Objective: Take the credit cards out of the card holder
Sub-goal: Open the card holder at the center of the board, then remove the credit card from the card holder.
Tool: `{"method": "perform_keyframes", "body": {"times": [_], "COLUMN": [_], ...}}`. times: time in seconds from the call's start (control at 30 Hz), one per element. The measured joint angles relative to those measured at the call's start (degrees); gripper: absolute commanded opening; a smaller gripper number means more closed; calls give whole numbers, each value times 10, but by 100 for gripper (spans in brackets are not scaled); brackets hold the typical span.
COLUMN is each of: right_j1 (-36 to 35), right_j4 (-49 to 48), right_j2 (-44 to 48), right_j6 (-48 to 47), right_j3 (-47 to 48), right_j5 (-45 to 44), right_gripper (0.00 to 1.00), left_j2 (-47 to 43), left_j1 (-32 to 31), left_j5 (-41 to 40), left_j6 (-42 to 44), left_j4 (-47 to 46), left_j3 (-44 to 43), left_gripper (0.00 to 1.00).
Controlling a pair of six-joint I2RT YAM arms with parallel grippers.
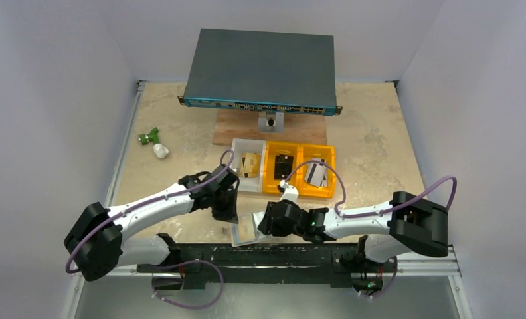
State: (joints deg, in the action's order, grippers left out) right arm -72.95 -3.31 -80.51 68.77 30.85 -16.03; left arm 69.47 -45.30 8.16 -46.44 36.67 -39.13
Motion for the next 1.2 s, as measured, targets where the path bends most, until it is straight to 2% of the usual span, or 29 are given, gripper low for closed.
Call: {"method": "perform_keyframes", "body": {"times": [0.27, 0.47, 0.9, 1.2], "right_j1": [17, 21, 28, 33], "right_j4": [-80, -144, -217, -256], "right_j2": [-1, -38, -76, -81], "right_j6": [2, 3, 21, 26], "right_j3": [-22, -24, -43, -68], "right_j5": [49, 82, 118, 124], "right_gripper": [37, 35, 35, 15], "left_j2": [34, 46, 64, 84], "left_j1": [-21, -21, -28, -34], "left_j5": [-4, -14, -14, -11], "left_j6": [-10, -10, -9, -10], "left_j4": [-16, -22, -32, -30], "left_j3": [15, 24, 21, 7], "left_gripper": [0, 0, 0, 0]}}
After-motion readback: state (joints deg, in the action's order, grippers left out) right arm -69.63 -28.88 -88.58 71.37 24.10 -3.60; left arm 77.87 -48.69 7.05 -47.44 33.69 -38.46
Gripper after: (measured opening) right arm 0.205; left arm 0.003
